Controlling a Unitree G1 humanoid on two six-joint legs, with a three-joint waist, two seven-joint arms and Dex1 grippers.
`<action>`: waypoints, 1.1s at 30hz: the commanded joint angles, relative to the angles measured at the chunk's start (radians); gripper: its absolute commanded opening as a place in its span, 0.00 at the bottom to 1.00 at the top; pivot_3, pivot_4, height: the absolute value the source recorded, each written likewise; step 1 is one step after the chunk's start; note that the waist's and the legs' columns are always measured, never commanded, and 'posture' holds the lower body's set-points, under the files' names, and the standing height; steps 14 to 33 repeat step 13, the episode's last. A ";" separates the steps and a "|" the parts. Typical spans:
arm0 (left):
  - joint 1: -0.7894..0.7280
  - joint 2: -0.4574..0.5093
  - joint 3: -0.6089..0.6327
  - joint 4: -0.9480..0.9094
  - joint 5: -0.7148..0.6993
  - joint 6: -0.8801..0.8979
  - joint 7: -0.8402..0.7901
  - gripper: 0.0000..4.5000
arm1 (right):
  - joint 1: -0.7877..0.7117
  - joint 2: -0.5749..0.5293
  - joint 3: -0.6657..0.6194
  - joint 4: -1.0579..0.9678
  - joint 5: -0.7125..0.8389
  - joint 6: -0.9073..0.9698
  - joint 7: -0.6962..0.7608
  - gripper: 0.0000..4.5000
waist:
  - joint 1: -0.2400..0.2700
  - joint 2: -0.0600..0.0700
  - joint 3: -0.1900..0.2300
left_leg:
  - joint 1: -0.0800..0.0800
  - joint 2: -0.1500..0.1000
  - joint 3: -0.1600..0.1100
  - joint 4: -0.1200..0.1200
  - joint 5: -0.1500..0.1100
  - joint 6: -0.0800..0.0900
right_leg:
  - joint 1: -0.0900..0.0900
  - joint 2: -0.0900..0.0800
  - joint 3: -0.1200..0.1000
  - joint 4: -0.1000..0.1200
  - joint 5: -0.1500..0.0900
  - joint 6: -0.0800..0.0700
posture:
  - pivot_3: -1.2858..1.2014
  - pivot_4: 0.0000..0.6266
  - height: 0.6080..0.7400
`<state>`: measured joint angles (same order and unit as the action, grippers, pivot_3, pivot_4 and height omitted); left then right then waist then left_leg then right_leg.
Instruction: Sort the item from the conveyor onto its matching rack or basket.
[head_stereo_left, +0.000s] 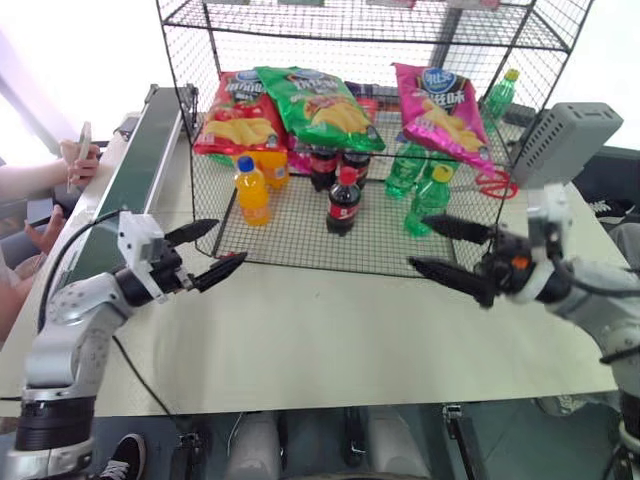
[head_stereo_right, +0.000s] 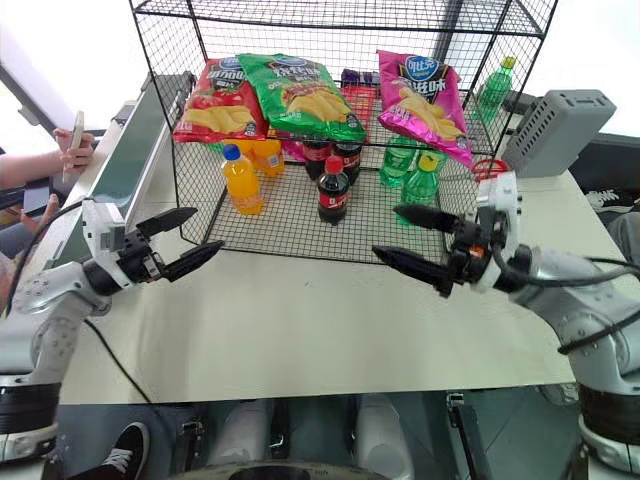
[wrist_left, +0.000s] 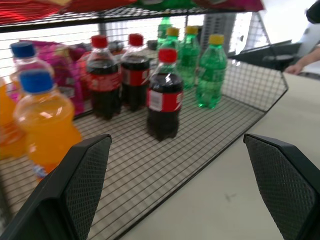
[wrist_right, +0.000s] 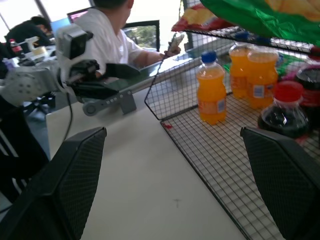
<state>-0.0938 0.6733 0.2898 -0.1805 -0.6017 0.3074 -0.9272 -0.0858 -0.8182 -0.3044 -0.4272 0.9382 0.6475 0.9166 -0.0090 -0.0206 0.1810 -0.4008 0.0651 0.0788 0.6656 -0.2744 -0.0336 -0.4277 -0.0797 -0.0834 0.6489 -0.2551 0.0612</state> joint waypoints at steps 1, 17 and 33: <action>0.036 0.040 0.099 -0.055 -0.067 0.029 -0.018 1.00 | 0.041 -0.021 -0.060 0.002 -0.039 -0.056 0.055 0.99 | -0.001 0.000 0.000 | 0.000 0.000 0.000 0.000 0.000 0.000 | 0.000 0.000 0.000 0.000 0.000 0.000 | 0.52 0.24 1.00; 0.179 0.096 0.182 -0.066 0.014 0.031 0.047 1.00 | 0.094 -0.036 -0.055 0.148 -0.205 -0.195 0.180 0.99 | 0.001 0.000 0.000 | 0.000 0.000 0.000 0.000 0.000 0.000 | 0.000 0.001 0.000 0.000 0.000 0.000 | 0.52 0.24 1.00; 0.179 0.096 0.182 -0.066 0.014 0.031 0.047 1.00 | 0.094 -0.036 -0.055 0.148 -0.205 -0.195 0.180 0.99 | 0.001 0.000 0.000 | 0.000 0.000 0.000 0.000 0.000 0.000 | 0.000 0.001 0.000 0.000 0.000 0.000 | 0.52 0.24 1.00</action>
